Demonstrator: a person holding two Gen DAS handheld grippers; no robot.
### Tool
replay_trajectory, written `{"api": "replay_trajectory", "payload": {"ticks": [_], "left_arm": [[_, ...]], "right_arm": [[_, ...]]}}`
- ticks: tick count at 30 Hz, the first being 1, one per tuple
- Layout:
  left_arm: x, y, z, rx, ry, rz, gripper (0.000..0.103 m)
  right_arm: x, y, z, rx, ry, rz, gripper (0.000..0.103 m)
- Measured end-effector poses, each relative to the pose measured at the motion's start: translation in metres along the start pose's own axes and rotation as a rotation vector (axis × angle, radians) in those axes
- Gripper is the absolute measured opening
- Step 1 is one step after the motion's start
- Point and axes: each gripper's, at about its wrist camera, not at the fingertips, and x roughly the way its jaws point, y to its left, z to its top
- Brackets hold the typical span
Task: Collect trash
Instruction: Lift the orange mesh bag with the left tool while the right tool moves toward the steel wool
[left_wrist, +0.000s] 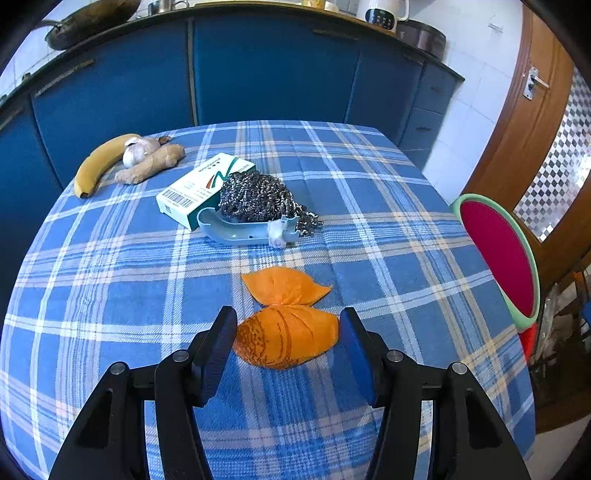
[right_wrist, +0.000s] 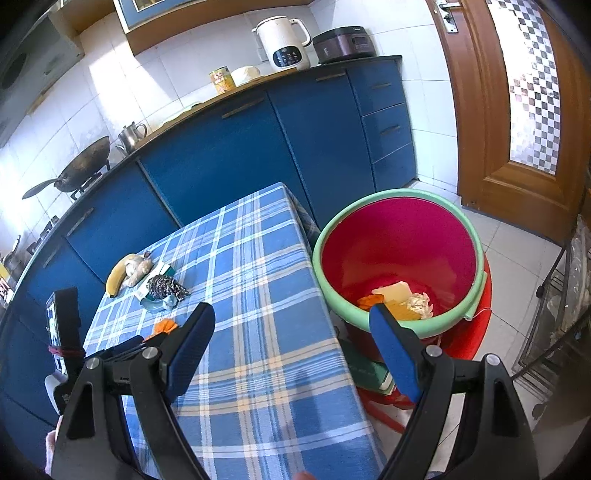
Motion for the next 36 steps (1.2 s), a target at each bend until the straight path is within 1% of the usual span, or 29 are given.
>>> {"api": "replay_trajectory", "payload": {"ticks": [7,13,18,23,27,32,36], "left_arm": [[0.002,-0.002,-0.006,0.012,-0.006,-0.001,0.059],[0.001,-0.003,-0.011,0.035,-0.020,-0.007,0.049],[-0.004,0.000,-0.015,0.029,-0.030,-0.021,0.042],[-0.012,0.016,-0.013,-0.014,-0.041,-0.040,0.039],[-0.027,0.034,-0.008,-0.046,-0.079,-0.036,0.039],[-0.047,0.061,0.008,-0.072,-0.134,0.008,0.039],[-0.057,0.092,0.022,-0.110,-0.168,0.050,0.039]], "right_arm": [[0.006,0.006,-0.002,-0.009,0.014,0.005,0.085],[0.012,0.013,-0.004,-0.018,0.027,0.011,0.085],[0.015,0.022,-0.004,-0.033,0.033,0.019,0.085],[0.017,0.034,-0.004,-0.056,0.037,0.031,0.085],[0.021,0.047,-0.005,-0.077,0.044,0.045,0.085],[0.031,0.068,-0.007,-0.106,0.067,0.063,0.085],[0.042,0.088,-0.011,-0.130,0.092,0.082,0.085]]}}
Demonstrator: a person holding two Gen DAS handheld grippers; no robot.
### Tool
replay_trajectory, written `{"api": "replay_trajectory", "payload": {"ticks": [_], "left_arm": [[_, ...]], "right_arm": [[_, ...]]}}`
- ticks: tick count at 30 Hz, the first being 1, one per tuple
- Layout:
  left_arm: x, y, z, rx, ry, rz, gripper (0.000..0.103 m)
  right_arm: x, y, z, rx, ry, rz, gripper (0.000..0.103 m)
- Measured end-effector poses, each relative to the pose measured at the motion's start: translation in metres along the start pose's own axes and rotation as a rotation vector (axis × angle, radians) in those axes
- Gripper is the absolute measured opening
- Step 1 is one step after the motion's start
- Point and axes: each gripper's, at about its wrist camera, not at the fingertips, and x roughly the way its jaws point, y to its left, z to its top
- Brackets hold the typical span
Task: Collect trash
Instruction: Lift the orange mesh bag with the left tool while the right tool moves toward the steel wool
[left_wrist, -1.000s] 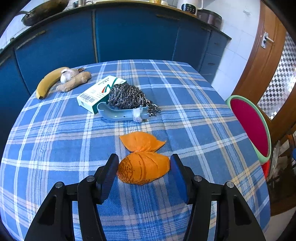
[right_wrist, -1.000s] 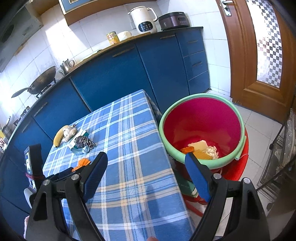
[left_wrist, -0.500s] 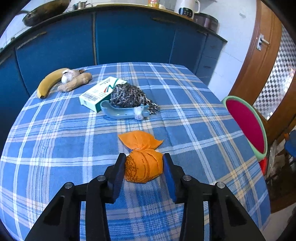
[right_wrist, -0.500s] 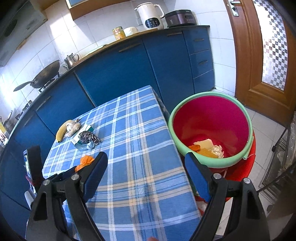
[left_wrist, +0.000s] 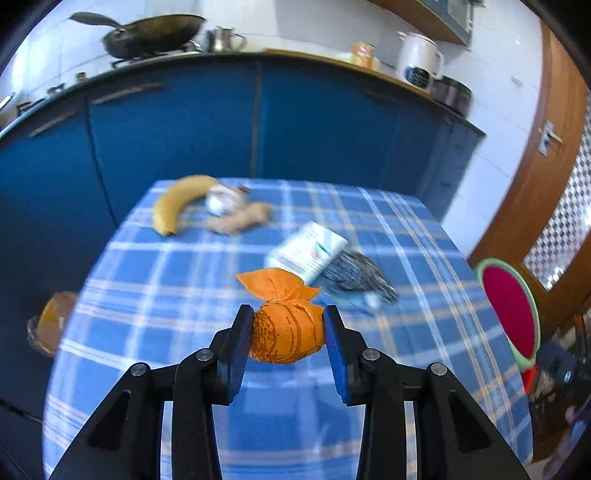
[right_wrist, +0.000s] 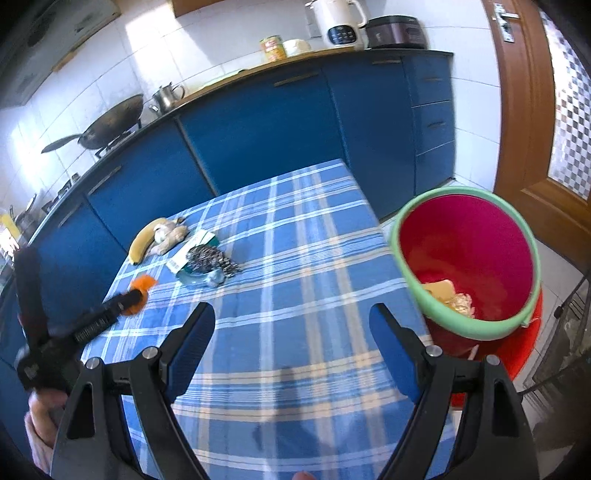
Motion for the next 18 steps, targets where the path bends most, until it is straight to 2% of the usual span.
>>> {"api": "replay_trajectory", "payload": {"ticks": [12,18], "left_arm": [[0.014,0.063,0.014,-0.106,0.000,0.055,0.039],[0.031,0.079,0.007,-0.143,0.034,0.069,0.039]], "right_arm": [[0.057,0.067,0.000,-0.045,0.083,0.046,0.085],[0.095,0.096,0.002,-0.043,0.117,0.022,0.093]]}}
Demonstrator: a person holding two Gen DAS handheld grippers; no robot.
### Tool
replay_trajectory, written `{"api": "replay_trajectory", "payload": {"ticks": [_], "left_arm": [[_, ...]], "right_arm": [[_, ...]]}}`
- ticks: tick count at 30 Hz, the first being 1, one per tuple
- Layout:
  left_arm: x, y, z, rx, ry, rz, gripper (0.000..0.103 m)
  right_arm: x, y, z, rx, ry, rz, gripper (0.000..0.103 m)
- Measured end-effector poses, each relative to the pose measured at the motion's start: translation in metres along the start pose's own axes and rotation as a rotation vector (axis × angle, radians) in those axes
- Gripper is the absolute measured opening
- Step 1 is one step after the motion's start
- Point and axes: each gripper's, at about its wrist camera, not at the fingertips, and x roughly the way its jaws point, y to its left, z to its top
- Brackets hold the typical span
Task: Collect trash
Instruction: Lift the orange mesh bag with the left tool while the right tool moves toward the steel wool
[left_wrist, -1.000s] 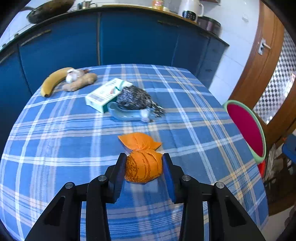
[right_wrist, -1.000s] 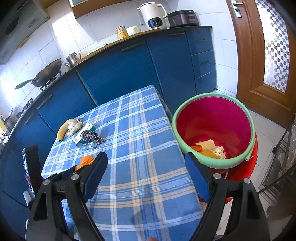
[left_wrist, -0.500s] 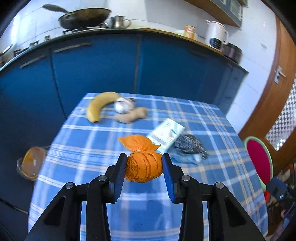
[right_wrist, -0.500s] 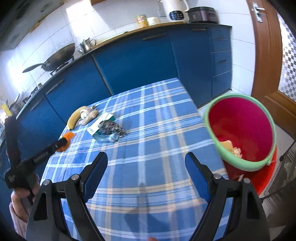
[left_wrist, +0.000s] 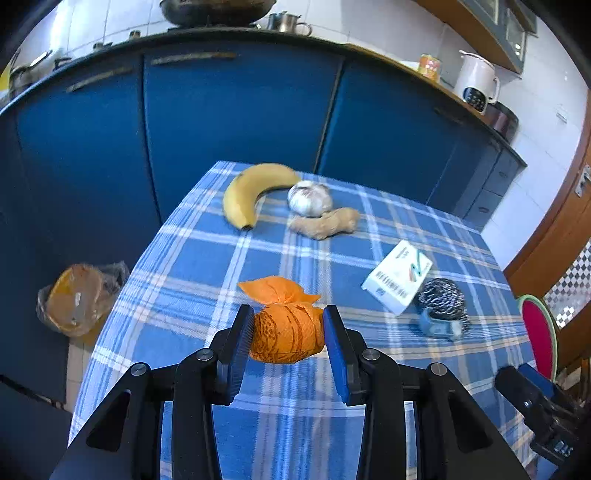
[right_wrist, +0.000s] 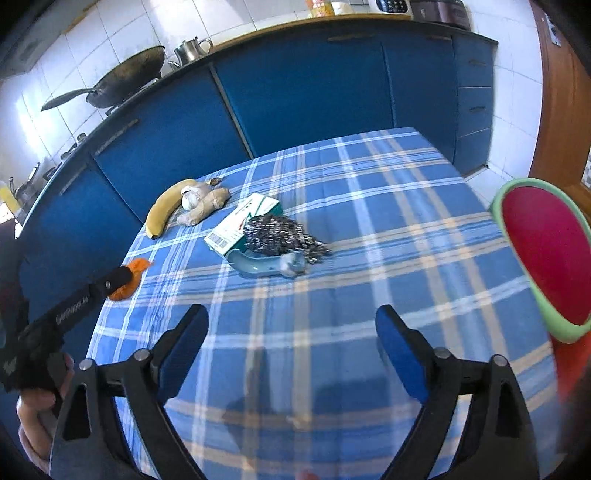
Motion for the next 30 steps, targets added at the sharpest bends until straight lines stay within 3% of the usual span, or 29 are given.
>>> {"api": "replay_trajectory", "payload": {"ticks": [5,16,30], "left_arm": [[0.006,0.009,-0.003,-0.022,0.014,0.000,0.039],[0.009,0.022,-0.001,-0.052,0.016,-0.018,0.039],[0.013,0.018,-0.006,-0.047,0.034,-0.031,0.039]], "right_arm": [[0.029,0.014,0.008,0.013,0.025,-0.042,0.101],[0.076,0.032,0.020,-0.016,0.055,-0.158,0.102],[0.096,0.034,0.024,-0.060,0.060,-0.165,0.101]]}}
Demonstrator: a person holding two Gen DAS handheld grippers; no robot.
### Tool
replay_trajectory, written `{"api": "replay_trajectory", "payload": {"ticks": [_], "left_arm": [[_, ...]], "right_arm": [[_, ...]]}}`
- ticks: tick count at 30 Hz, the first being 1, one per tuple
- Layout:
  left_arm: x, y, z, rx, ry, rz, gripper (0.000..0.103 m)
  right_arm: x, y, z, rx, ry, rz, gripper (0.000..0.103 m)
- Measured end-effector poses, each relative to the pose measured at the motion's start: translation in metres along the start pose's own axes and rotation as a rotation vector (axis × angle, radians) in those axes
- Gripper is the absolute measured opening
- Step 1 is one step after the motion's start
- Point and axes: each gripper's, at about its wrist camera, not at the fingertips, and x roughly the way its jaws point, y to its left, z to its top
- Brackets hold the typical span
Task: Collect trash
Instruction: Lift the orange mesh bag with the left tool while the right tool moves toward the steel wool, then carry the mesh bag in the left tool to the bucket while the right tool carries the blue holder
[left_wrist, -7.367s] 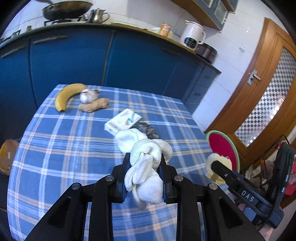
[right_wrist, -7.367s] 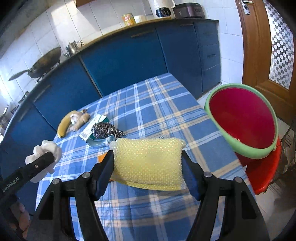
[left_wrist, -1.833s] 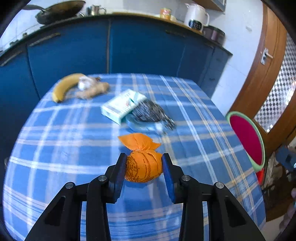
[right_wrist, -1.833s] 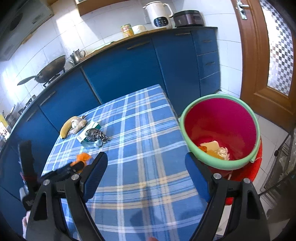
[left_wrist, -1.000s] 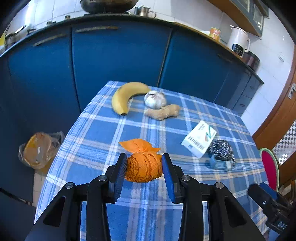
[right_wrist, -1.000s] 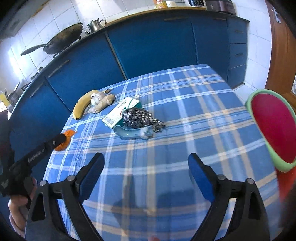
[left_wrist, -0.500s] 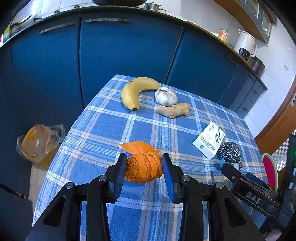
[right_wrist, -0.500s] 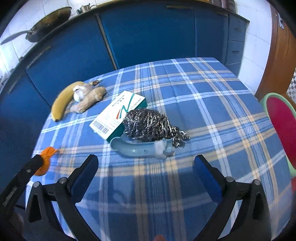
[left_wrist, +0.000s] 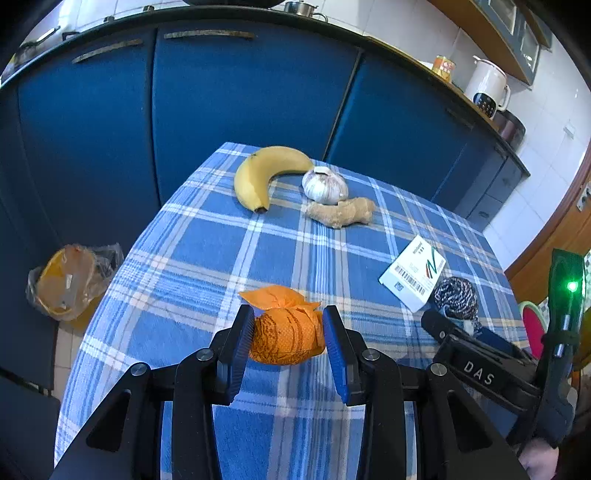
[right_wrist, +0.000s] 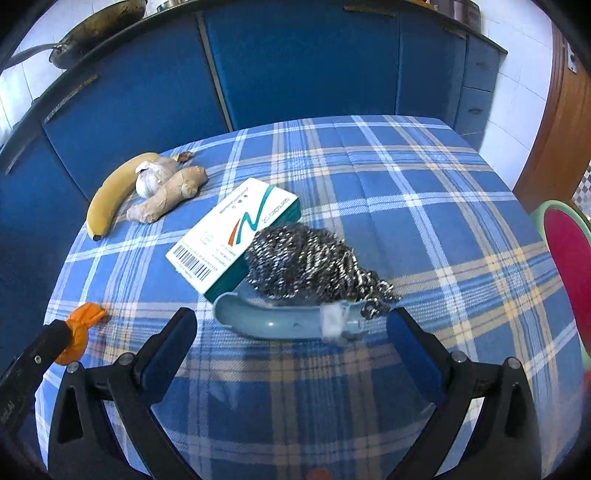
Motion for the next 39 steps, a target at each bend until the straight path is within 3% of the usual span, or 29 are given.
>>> {"api": "replay_trajectory", "payload": {"ticks": [4,11,31,39], "left_arm": [[0.000,-0.001,-0.004,-0.003,0.006,0.005,0.039],[-0.005,-0.001,-0.006,-0.014,0.005,0.005,0.039],[-0.042,-0.037,-0.014,0.052,-0.034,-0.048,0.039],[-0.056,-0.065,-0.020,0.088,-0.019,-0.125,0.039]], "right_arm": [[-0.001,0.001,-0.001,-0.019,-0.006,-0.013,0.098],[-0.009,-0.009,-0.004,0.006,-0.029,-0.034,0.077],[-0.083,-0.061,-0.047,0.024,-0.062,0.085,0.076],[-0.126,-0.091,-0.057,0.044,-0.104,0.107,0.076]]}}
